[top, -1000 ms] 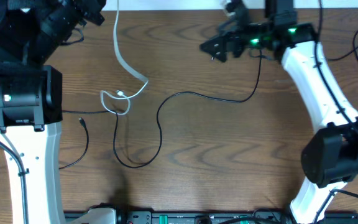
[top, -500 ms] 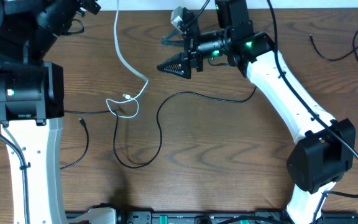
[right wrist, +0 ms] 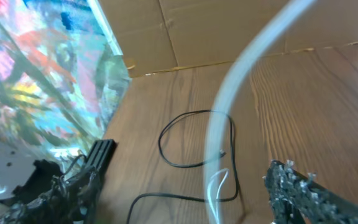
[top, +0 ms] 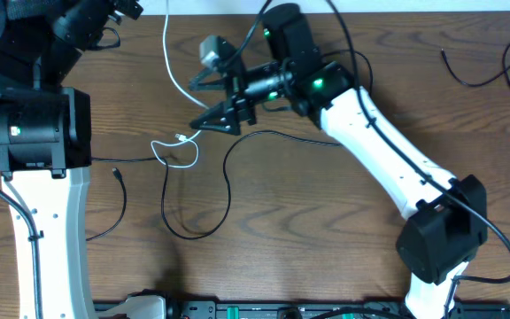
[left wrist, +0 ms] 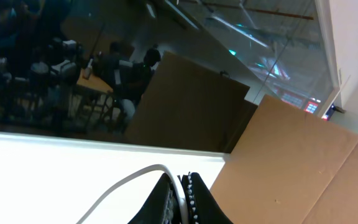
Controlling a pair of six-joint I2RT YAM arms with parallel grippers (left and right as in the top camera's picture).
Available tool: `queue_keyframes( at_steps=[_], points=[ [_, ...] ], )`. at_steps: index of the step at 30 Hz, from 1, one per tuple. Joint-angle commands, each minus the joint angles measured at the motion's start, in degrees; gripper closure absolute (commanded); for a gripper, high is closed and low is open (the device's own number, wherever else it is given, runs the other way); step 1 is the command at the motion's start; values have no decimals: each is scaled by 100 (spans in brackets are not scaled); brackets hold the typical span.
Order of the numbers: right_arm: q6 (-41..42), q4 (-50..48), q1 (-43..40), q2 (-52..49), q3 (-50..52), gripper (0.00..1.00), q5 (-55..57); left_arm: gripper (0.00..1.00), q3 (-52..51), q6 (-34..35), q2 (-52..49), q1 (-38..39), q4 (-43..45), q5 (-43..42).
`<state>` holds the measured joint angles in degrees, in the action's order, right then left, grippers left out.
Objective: Untangle cables
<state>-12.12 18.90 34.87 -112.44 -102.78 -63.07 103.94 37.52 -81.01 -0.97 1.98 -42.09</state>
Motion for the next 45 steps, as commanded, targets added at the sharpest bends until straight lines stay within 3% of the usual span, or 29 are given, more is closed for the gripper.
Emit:
queue_keyframes(
  at_steps=[1,6,8,11,12,21,28,31,41,45],
  points=[
    [63,-162,310,-208,-17,23,599,93,31,96,-22,7,-68,-63],
    [350,-433,605,-516,-17,36,1056,93,31,98,-22,11,-297,-103],
    [579,-557,669,-656,-17,46,1113,92,31,94,-24,11,-367,-103],
    [927,-621,671,-754,-17,91,1108,93,31,92,-24,9,-507,-101],
    [1043,-621,649,-752,-17,99,1106,93,31,81,-24,9,-579,-98],
    [2433,-863,-221,-363,-20,99,-446,92,28,-804,-52,9,-1613,151],
    [3147,-883,-1290,63,-20,99,-966,92,28,-1010,-208,9,-3106,1506],
    [3259,-870,-1727,118,-20,99,-800,84,28,-1008,-365,9,-3589,1751],
    [3287,-494,-2269,118,-20,99,-59,32,26,-1010,-715,9,-4363,1934],
    [3189,-356,-2275,118,-20,99,199,32,24,-1010,-798,9,-4470,1945]
  ],
)
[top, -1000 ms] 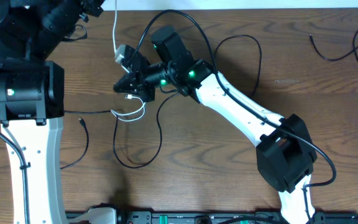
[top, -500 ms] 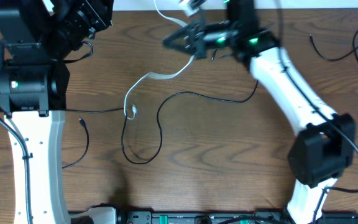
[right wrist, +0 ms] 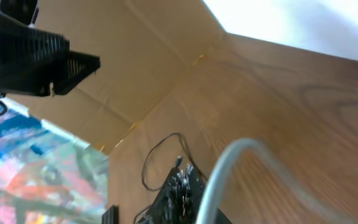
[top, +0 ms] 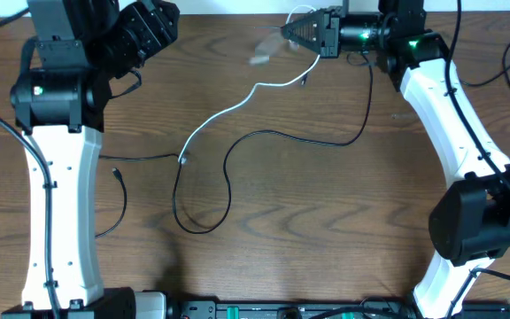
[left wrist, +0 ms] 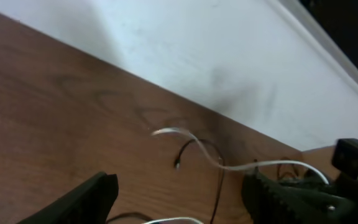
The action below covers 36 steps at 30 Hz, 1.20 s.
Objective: Untangle cables
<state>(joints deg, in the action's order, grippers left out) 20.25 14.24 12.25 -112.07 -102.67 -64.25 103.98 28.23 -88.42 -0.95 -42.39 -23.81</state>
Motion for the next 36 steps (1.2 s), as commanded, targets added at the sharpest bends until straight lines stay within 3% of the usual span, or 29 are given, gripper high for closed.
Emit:
queue_keyframes(
  at_steps=[1,6,11,19,26,36],
  points=[
    [-142,212,15,81,-31,99,407,33,20,-79,-66,7,-33,114],
    [-361,643,48,81,-31,99,883,33,20,-83,-111,7,-179,120],
    [-83,254,9,146,-149,99,879,33,20,-439,-186,9,-610,122],
    [772,-31,-553,247,-1808,99,516,33,-181,-997,-675,7,-1609,125],
    [1082,149,-1078,247,-2225,99,472,32,-188,-1368,-1178,7,-1930,251],
    [-105,1923,-1054,245,-2212,99,1099,32,-240,-1576,-1502,9,-1996,247]
  ],
)
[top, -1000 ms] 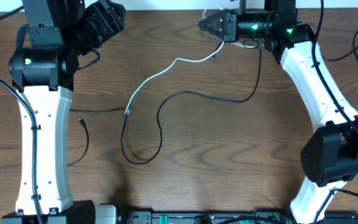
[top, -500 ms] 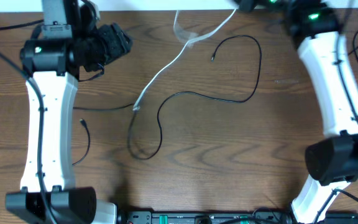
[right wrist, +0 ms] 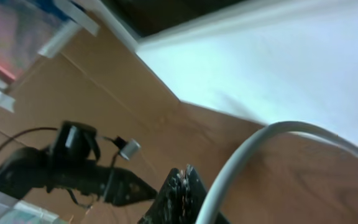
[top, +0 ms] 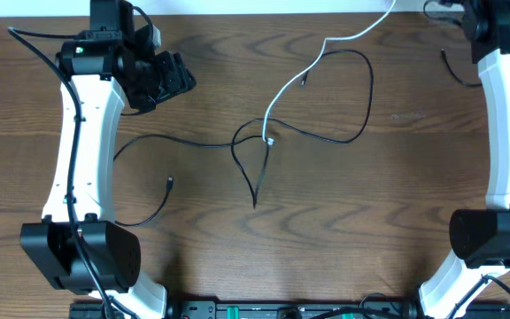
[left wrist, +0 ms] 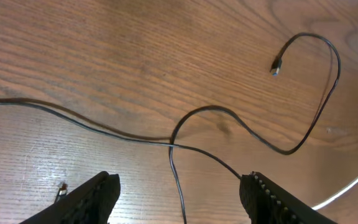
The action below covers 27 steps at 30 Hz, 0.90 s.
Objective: Untangle cables
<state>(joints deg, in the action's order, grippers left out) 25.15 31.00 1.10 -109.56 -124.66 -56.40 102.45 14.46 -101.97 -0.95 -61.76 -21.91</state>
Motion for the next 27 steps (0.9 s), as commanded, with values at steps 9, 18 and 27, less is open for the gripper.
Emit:
queue_keyframes(
  at_steps=[9,18,27],
  points=[
    [-942,640,210,-7,-11,99,531,32,-634,-570,-170,339,166,-470],
    [-1113,885,210,-7,-11,99,597,33,-767,-1565,-129,815,-275,-1751],
    [-1158,942,210,-7,-11,99,702,33,-955,-1266,789,1250,-446,-750]
  ],
)
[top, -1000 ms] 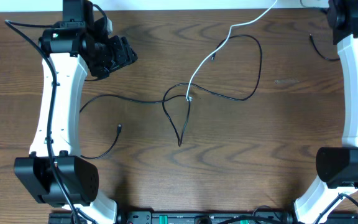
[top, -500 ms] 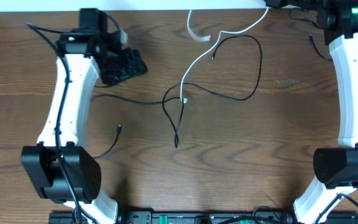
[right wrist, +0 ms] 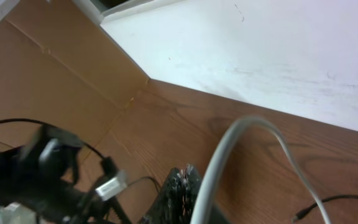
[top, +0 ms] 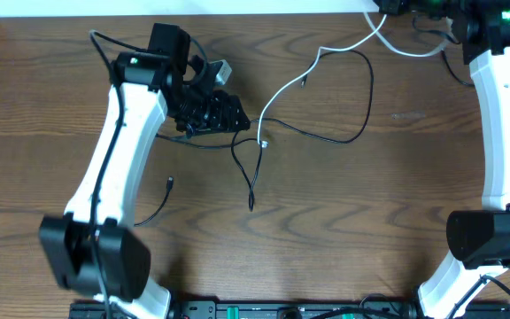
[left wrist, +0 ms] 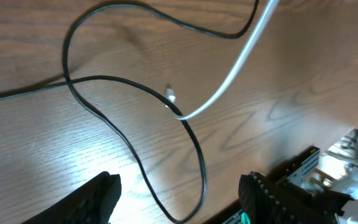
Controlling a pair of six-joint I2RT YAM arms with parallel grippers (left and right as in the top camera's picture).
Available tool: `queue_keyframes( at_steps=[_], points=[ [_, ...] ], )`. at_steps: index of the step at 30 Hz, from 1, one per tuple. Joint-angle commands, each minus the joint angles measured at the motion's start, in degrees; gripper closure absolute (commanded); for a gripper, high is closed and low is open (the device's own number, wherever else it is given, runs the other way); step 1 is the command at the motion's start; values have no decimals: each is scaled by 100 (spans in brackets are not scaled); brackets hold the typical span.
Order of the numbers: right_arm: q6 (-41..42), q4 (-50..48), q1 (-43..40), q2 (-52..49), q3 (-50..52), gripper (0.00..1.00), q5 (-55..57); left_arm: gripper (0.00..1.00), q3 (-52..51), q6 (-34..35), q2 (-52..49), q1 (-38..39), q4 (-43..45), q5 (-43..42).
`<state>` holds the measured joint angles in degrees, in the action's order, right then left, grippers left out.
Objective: Untangle cables
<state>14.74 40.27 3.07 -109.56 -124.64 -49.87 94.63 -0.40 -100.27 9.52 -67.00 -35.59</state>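
A white cable (top: pixel 292 78) runs from the top right down to its plug end (top: pixel 264 142) at mid-table. There it crosses a long black cable (top: pixel 361 97) that loops over the wood. My right gripper (top: pixel 386 7) sits at the far top edge, shut on the white cable (right wrist: pixel 225 146), with its fingers (right wrist: pixel 182 180) pressed together. My left gripper (top: pixel 228 111) hovers open just left of the crossing. In the left wrist view the gripper (left wrist: pixel 179 190) has nothing between its fingers, and the white plug (left wrist: pixel 170 94) and black cable loop (left wrist: pixel 104 109) lie ahead of it.
Other black cables (top: pixel 457 69) lie at the top right corner. A loose black cable end (top: pixel 168 183) rests left of centre. A power strip (top: pixel 237 310) runs along the near edge. A white wall (right wrist: pixel 278 43) borders the far side.
My left gripper, still open, has moved from the upper left of the table to just beside the cable crossing. The white cable now shows a slack loop near the right gripper.
At first my left gripper was shut on the white cable at the far left, and the right one was at mid-table by that cable. Then the left was open and the right held the cable at the top. It later held it at the top right corner.
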Motion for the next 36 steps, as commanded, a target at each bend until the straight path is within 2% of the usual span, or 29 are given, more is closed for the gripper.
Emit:
queue_keyframes(
  at_steps=[1,9,13,17,19,20,21,22,24,26,30,36],
  points=[
    [-155,17,13,-7,-13,99,46,33,-315,372,737,308,214,793],
    [-234,138,13,-7,-13,99,90,33,-2332,2041,1086,1294,2332,1843],
    [-306,227,13,-7,-13,99,87,33,-2865,2374,1025,1515,3161,2024],
    [-308,269,15,-7,-13,99,87,35,-2970,2662,1025,1580,3281,2435],
    [-308,280,15,-7,-13,99,87,46,-2970,2667,1025,1580,3204,2472],
    [-308,282,15,-7,-13,99,87,55,-2970,2671,1025,1580,3161,2470],
    [-308,284,20,-7,-13,99,87,68,-2970,2677,1025,1580,3095,2468],
    [-308,284,26,-7,-13,99,87,74,-2970,2712,1025,1589,3023,2470],
    [-310,284,50,-17,-11,99,90,79,-2970,2732,1025,1598,2822,2404],
    [-310,289,72,-24,-11,99,92,92,-2970,2730,1025,1602,2656,2380],
    [-304,280,201,-28,70,99,219,92,-2970,2494,1025,1602,2472,2087],
    [-35,273,719,-92,186,99,337,93,-2968,2343,1027,1602,2704,1803]
  ],
)
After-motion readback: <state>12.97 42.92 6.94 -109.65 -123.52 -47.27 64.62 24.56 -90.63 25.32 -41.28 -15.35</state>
